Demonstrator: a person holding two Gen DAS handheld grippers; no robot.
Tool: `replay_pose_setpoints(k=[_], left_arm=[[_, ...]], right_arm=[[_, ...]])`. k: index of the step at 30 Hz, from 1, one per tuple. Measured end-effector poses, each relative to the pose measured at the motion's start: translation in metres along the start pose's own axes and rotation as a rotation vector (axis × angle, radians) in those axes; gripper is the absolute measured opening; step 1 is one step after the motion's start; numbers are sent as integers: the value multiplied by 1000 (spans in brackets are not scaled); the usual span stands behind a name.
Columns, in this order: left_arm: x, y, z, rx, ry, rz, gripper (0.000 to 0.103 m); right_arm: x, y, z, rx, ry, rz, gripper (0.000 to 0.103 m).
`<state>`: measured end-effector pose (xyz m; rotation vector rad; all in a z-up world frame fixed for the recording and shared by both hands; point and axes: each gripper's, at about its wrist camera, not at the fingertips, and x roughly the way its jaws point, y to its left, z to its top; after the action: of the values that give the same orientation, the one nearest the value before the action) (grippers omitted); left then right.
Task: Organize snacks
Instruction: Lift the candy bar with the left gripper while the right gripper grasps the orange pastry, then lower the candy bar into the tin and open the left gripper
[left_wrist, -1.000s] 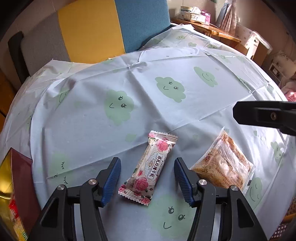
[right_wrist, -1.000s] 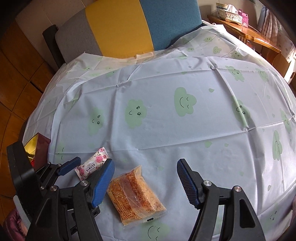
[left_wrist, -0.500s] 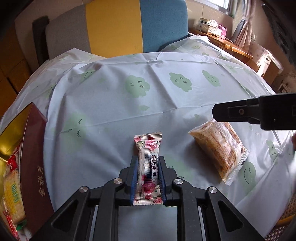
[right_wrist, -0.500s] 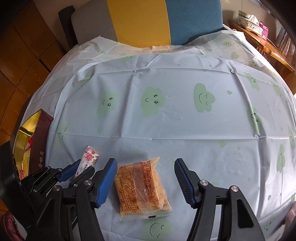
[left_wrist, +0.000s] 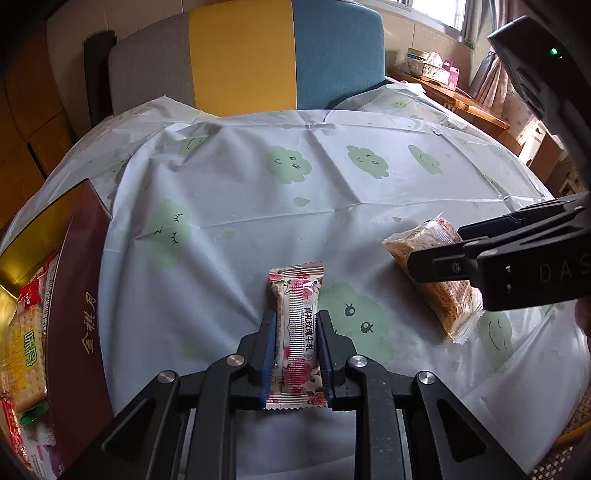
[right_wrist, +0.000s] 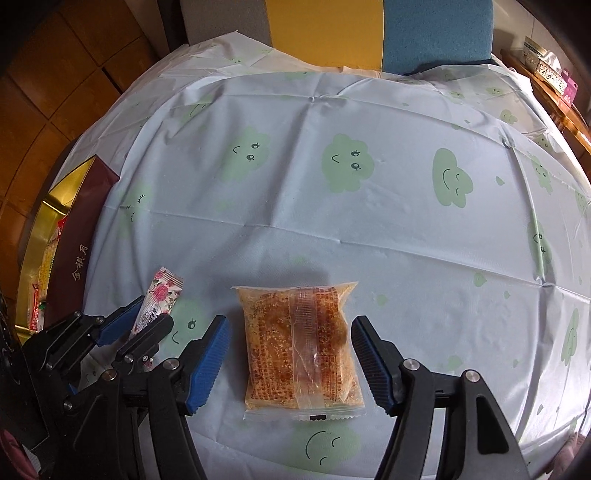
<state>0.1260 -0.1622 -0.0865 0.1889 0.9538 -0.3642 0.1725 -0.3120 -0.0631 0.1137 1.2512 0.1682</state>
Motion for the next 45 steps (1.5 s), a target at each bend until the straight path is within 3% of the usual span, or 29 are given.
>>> replay_pose_setpoints(k=[4, 6, 10, 20, 29, 45], left_arm=[[-1, -1, -2, 3, -19, 6, 23], [-1, -1, -3, 8, -26, 10, 23], [-1, -1, -4, 18, -35, 6, 22], [-6, -4, -3, 18, -24, 35, 20], [-32, 7, -7, -25, -35, 74, 20], [-105, 39, -10, -97, -145, 107, 20]], right_arm=[[9, 4, -1, -23, 24, -34, 69], [17, 4, -2, -24, 44, -62, 62], [21, 17, -7, -102, 16, -134, 61], [25, 9, -10, -100, 12, -96, 63], [26, 18, -15, -154, -5, -145, 62], [22, 29, -25, -176, -32, -167, 62]])
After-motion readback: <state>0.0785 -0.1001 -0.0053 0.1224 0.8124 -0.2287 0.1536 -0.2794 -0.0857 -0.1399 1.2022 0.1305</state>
